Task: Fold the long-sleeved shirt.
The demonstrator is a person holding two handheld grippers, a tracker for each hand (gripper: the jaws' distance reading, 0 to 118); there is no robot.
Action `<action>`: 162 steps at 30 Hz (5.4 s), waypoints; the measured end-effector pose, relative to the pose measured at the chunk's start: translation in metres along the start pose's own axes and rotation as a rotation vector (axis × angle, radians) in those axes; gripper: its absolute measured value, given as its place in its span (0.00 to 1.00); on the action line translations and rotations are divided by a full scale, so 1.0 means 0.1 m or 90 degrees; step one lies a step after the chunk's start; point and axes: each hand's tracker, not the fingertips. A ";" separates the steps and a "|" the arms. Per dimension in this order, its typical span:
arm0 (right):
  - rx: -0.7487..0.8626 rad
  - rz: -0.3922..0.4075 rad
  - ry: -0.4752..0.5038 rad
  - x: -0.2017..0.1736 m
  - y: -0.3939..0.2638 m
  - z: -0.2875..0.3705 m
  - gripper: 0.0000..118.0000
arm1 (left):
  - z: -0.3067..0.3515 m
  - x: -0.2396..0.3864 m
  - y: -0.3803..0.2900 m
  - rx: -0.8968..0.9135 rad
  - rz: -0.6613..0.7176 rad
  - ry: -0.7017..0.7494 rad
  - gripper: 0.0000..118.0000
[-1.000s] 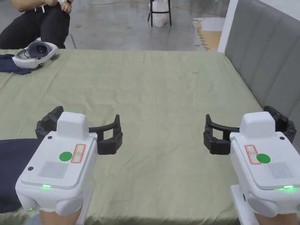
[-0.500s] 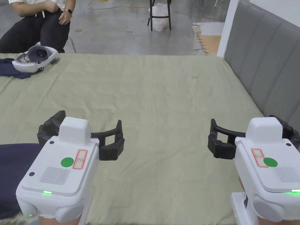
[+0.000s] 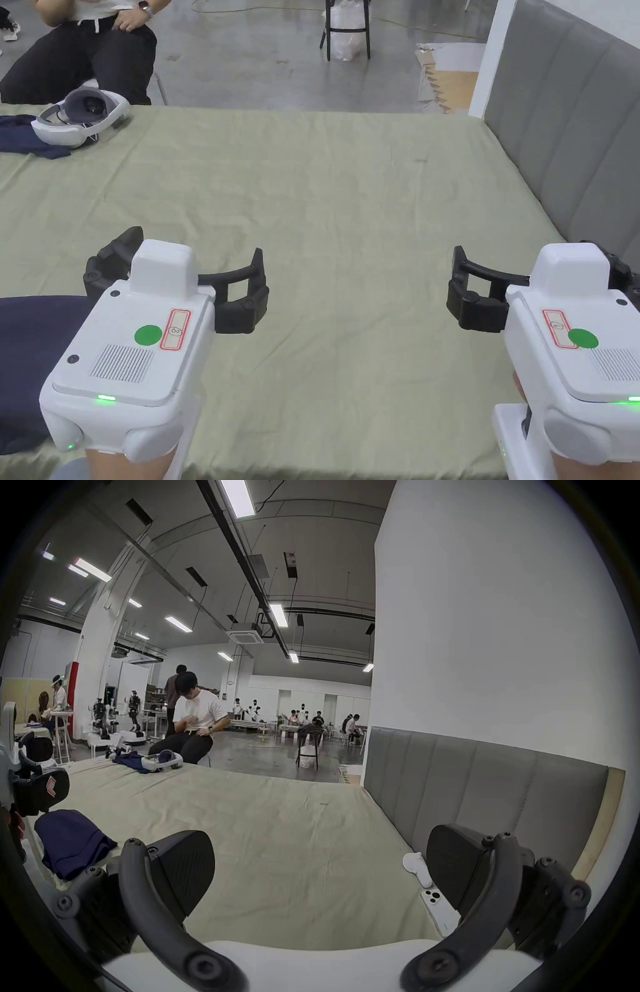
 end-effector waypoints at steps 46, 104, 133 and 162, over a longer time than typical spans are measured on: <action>-0.009 -0.001 0.002 -0.06 -0.07 0.00 1.00 | -0.01 -0.02 -0.06 -0.001 0.010 0.018 0.94; -0.009 -0.013 0.007 -0.04 -0.07 0.03 1.00 | -0.01 0.02 -0.01 -0.003 0.009 0.000 0.94; -0.012 -0.017 0.007 -0.03 -0.08 0.02 1.00 | -0.02 0.07 0.01 -0.003 0.001 -0.012 0.94; -0.038 0.004 -0.011 -0.22 0.01 0.08 1.00 | 0.01 0.09 -0.02 -0.007 0.008 -0.006 0.94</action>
